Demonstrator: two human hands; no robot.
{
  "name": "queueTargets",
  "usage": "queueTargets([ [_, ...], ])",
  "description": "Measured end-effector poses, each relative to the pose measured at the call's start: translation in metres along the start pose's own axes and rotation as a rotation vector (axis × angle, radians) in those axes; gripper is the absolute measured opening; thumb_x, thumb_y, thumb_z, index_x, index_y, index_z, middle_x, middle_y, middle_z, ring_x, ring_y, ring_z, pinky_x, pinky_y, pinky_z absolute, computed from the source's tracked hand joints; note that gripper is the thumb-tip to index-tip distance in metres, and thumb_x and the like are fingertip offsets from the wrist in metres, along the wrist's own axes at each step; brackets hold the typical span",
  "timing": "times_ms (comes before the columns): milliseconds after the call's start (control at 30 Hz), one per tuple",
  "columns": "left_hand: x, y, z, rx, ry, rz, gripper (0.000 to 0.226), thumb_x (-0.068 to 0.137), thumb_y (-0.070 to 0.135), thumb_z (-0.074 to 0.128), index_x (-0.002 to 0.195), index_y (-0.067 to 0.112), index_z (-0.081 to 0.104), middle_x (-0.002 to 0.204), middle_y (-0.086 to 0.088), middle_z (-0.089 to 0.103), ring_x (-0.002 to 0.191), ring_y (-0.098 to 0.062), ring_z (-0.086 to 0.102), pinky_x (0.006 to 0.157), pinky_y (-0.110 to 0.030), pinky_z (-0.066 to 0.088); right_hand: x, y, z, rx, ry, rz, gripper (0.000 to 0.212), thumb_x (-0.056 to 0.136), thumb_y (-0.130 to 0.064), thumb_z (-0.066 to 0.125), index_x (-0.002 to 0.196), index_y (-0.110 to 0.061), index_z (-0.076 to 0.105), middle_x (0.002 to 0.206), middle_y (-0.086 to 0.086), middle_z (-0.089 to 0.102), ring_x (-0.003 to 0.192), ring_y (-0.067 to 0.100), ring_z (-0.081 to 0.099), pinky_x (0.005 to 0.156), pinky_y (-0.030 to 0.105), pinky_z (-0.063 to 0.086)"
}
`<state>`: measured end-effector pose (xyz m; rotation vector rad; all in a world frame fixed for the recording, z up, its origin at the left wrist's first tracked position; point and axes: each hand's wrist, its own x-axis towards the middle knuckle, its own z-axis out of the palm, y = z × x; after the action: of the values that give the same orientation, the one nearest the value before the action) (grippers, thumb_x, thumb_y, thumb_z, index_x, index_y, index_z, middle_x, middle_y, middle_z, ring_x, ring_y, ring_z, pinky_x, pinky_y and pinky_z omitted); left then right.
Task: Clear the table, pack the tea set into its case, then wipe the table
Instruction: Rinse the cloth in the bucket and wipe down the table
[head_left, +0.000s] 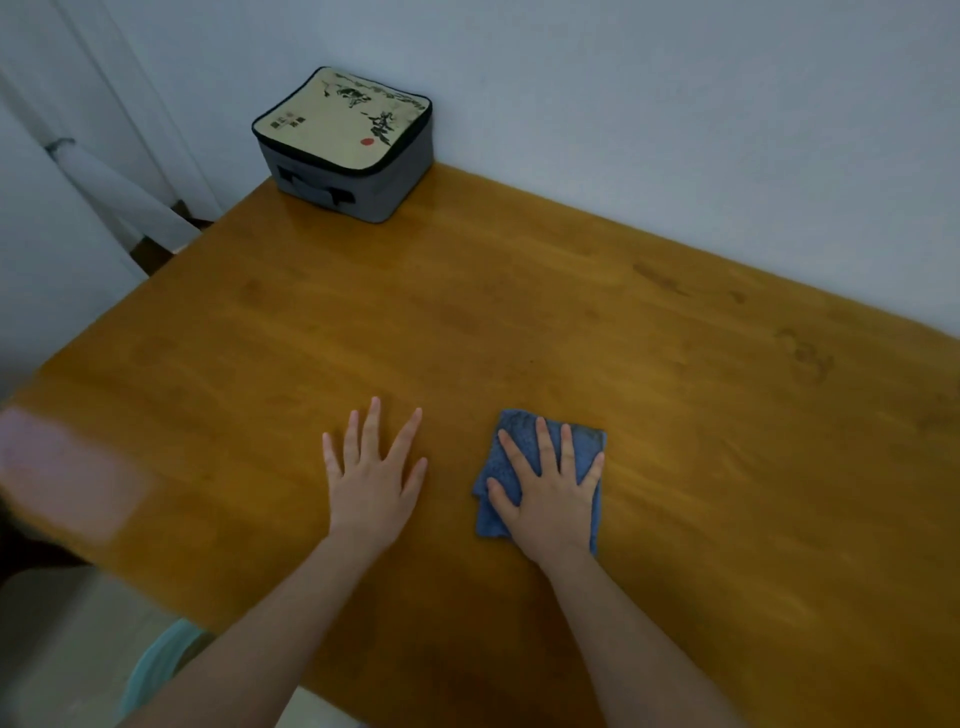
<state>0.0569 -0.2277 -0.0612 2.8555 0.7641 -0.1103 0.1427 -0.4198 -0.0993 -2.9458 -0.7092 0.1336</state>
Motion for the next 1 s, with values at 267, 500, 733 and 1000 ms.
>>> queueTargets([
  [267,0.060,-0.014,0.001,-0.020,0.057,0.044,0.063,0.095,0.054,0.035,0.151,0.046,0.006,0.162,-0.007,-0.002,0.149,-0.030,-0.001,0.116,-0.057,0.001,0.092,-0.002,-0.005,0.005,-0.013,0.122,0.068,0.086,-0.076,0.007,0.150,-0.052,0.007,0.164,-0.001,-0.007,0.150,0.030,-0.011,0.112,0.068,-0.007],
  [500,0.094,-0.025,-0.002,-0.032,0.121,0.055,0.065,0.093,0.053,0.038,0.150,0.046,0.008,0.162,-0.008,0.004,0.148,-0.032,-0.001,0.115,-0.058,0.000,0.152,-0.018,-0.009,-0.025,-0.051,0.136,0.065,0.090,-0.075,0.014,0.150,-0.052,0.003,0.163,-0.006,-0.010,0.149,0.030,-0.014,0.113,0.067,-0.006],
  [733,0.111,-0.051,0.000,0.021,0.133,0.098,0.065,0.093,0.053,0.039,0.151,0.044,0.012,0.161,-0.009,0.008,0.148,-0.033,0.005,0.114,-0.060,0.004,0.195,-0.046,-0.010,-0.004,-0.038,0.084,0.055,0.098,-0.055,0.021,0.151,-0.048,0.011,0.164,-0.009,0.003,0.150,0.026,-0.005,0.115,0.063,-0.006],
  [1000,0.100,-0.068,0.003,0.007,0.087,0.062,0.061,0.094,0.055,0.034,0.151,0.045,0.013,0.162,-0.009,0.006,0.148,-0.033,0.004,0.114,-0.059,0.003,0.178,-0.059,-0.009,0.011,-0.021,-0.013,0.065,0.090,-0.055,0.006,0.152,-0.043,0.020,0.163,-0.007,0.012,0.150,0.026,0.000,0.115,0.063,-0.008],
])
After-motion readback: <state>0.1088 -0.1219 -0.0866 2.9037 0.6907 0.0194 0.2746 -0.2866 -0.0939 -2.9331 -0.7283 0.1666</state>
